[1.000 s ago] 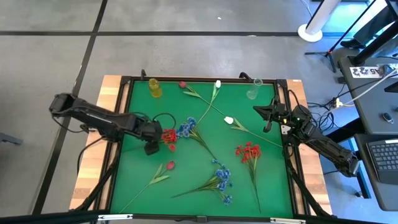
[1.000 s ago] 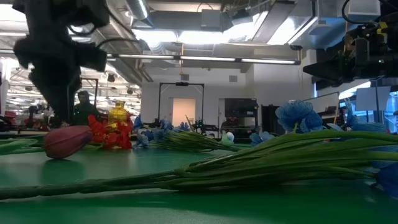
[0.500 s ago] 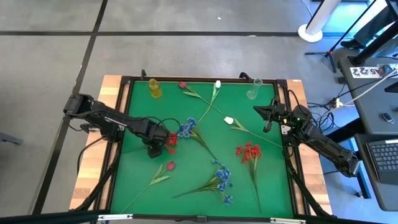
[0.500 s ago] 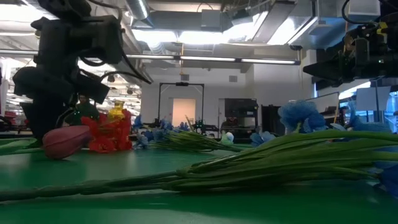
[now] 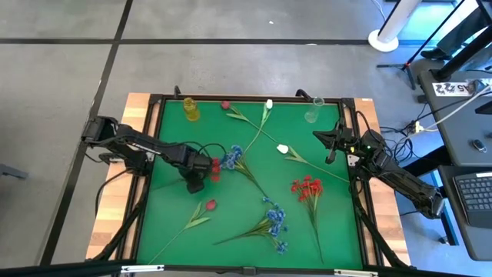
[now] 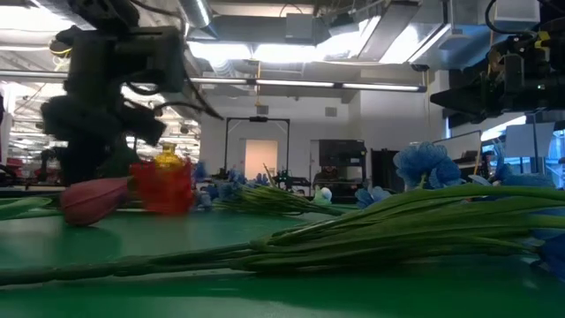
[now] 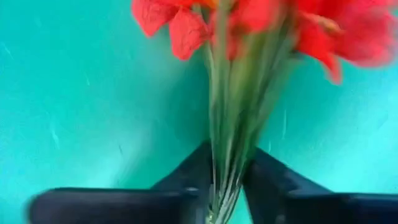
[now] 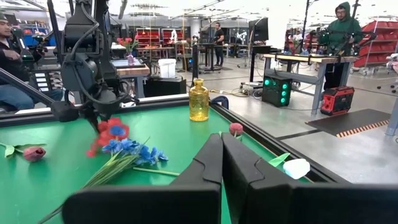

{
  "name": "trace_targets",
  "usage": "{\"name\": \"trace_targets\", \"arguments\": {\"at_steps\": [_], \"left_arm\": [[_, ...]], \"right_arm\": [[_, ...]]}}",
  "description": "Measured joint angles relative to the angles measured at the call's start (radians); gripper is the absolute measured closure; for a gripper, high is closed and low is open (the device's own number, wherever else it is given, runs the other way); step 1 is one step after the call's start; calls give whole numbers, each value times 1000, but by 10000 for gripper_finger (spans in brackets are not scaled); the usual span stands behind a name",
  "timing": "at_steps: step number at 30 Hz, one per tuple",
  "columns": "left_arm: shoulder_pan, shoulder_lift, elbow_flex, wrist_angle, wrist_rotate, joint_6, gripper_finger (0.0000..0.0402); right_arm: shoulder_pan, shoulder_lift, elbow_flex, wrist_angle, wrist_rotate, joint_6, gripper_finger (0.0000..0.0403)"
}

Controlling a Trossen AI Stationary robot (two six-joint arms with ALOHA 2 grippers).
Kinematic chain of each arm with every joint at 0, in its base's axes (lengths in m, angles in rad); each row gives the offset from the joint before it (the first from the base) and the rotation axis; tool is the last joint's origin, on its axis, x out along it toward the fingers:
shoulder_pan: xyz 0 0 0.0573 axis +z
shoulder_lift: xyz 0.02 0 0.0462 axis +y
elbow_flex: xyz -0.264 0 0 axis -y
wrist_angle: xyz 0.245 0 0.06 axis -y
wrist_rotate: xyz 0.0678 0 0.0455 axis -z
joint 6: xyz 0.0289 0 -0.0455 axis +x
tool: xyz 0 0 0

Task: Sort flowers into vase by color
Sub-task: Put the left orange flowers into the yellow vase

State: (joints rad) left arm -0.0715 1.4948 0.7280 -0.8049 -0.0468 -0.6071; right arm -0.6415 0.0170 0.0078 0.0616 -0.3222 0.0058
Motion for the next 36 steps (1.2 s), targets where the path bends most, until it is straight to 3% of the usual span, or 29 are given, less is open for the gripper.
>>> {"name": "trace_targets", "arguments": {"at_steps": [3, 13, 18, 22, 26, 29, 36], "left_arm": [[0, -1, 48, -44, -4, 16, 389], [-1, -3, 366, -435, -192, 14, 394], [8, -4, 502, -706, -313, -79, 395], [13, -23, 578, -753, -437, -124, 393], [13, -81, 637, -595, -546, -72, 392], [13, -152, 646, -348, -556, 73, 392], [60, -280, 569, 254, -382, 397, 391]], "right_arm": [[0, 0, 0, 0, 0, 0, 402], [0, 0, 0, 0, 0, 0, 402], [0, 0, 0, 0, 0, 0, 402], [0, 0, 0, 0, 0, 0, 402], [0, 0, 0, 0, 0, 0, 402], [0, 0, 0, 0, 0, 0, 402], [0, 0, 0, 0, 0, 0, 402]]}}
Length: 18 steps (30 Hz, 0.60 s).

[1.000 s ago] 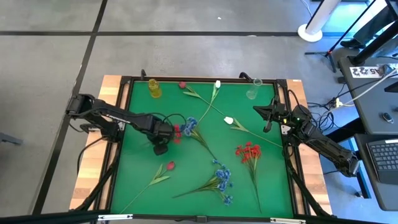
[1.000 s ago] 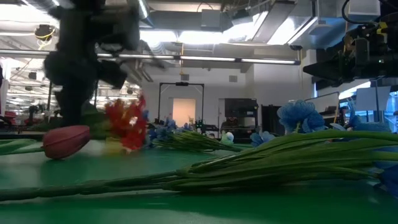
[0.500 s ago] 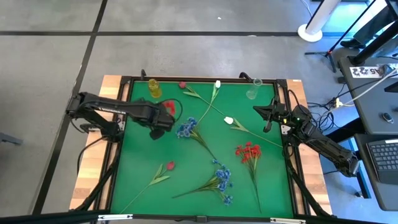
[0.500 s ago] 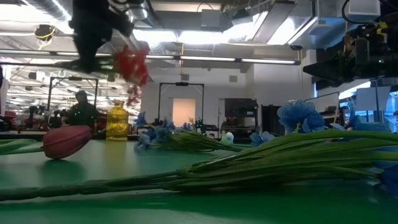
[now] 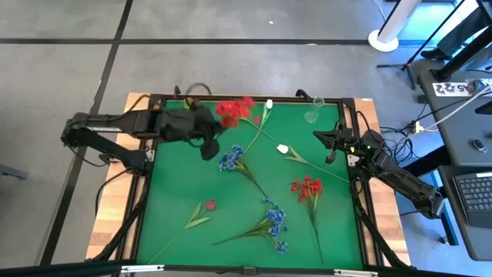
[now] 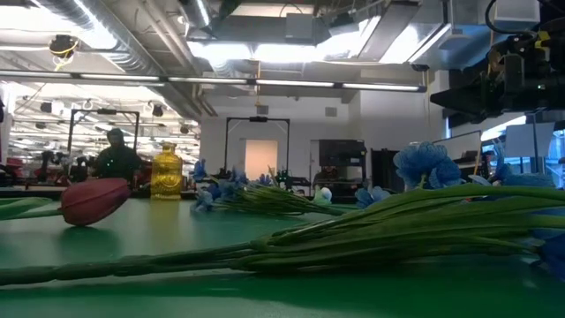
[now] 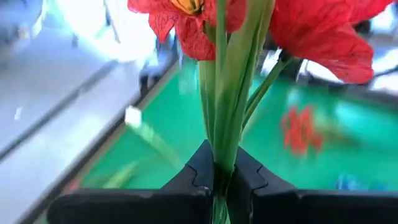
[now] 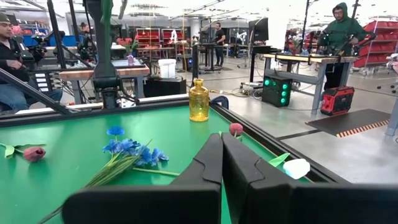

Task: Sort flowers into vase by color
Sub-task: Put the left orange flowers into the yellow vase

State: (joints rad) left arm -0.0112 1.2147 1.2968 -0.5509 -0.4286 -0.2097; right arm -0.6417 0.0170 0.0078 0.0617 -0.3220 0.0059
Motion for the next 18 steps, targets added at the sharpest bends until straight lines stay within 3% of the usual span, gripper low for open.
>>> {"name": "trace_targets", "arguments": {"at_steps": [4, 10, 18], "left_arm": [[97, -40, -102, 238, 21, 64, 391], [287, -82, -316, 431, 152, 29, 390], [490, -273, -486, 560, 74, 82, 390]], "right_arm": [[0, 0, 0, 0, 0, 0, 402], [0, 0, 0, 0, 0, 0, 402], [0, 0, 0, 0, -2, 0, 402]]}}
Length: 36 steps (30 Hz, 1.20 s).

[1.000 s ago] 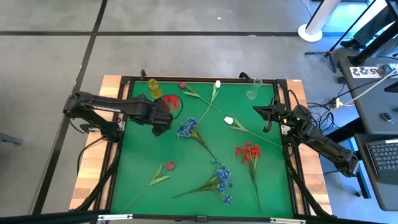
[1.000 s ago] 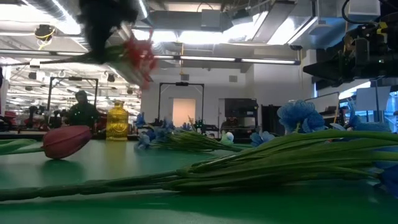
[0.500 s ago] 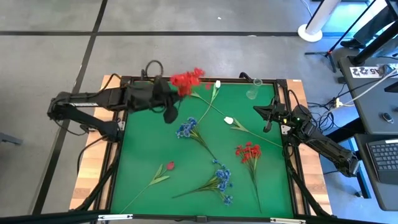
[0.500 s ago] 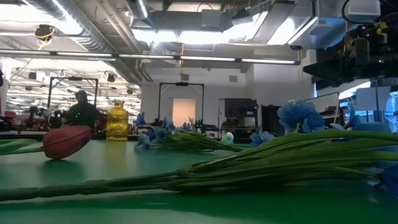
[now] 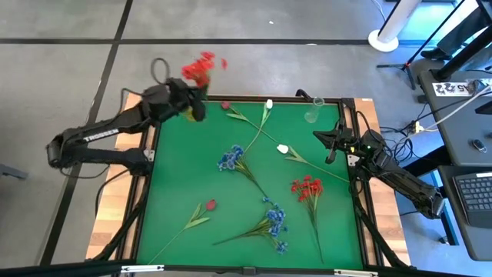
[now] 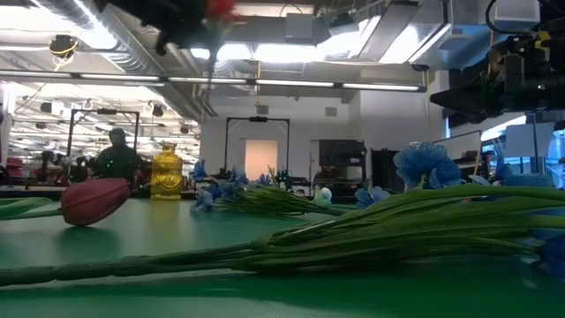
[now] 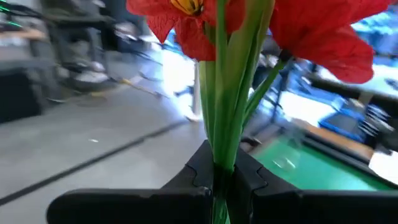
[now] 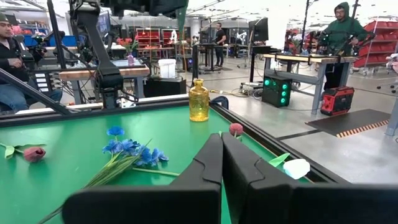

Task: Sort flowers into vase by color
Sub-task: Put the left orange flowers into the yellow vase

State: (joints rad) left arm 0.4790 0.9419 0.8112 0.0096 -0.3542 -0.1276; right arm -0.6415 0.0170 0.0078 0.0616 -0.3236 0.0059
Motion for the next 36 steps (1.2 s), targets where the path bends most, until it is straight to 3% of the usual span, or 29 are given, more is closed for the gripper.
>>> {"name": "trace_targets", "arguments": {"at_steps": [11, 21, 36], "left_arm": [[160, -152, -219, 186, -35, -19, 390], [200, -194, -224, 173, -205, 52, 390], [248, -117, -224, 171, -201, 52, 390]], "right_arm": [[0, 0, 0, 0, 1, 0, 402], [0, 0, 0, 0, 1, 0, 402], [0, 0, 0, 0, 1, 0, 402]]}}
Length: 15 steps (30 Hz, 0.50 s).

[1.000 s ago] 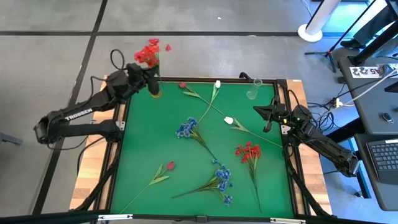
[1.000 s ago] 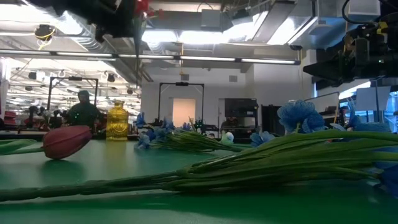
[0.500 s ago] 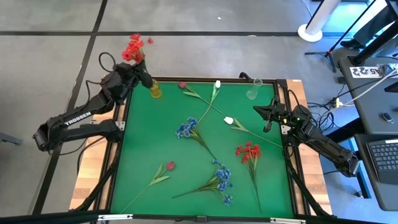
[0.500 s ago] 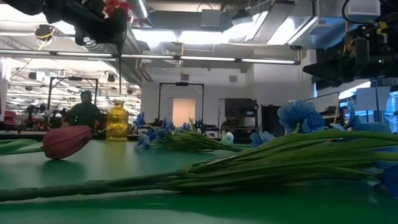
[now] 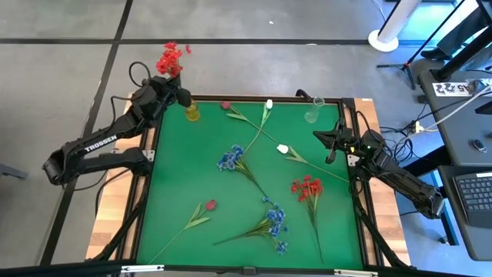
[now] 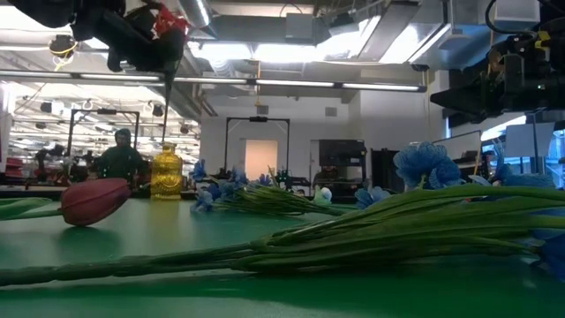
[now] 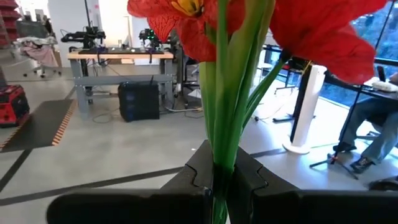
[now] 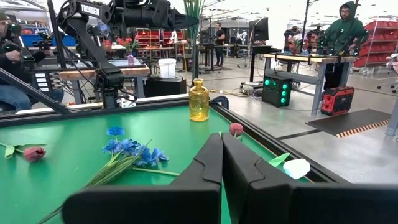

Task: Sort flowers into vase by color
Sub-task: Put the left orange flowers into the yellow vase

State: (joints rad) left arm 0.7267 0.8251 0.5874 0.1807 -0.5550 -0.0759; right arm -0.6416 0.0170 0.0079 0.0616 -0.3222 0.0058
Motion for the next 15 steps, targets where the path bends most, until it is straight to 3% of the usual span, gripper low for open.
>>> {"name": "trace_targets", "arguments": {"at_steps": [15], "left_arm": [[13, 68, 0, 90, 49, 6, 390]], "right_arm": [[0, 0, 0, 0, 0, 0, 402]]}}
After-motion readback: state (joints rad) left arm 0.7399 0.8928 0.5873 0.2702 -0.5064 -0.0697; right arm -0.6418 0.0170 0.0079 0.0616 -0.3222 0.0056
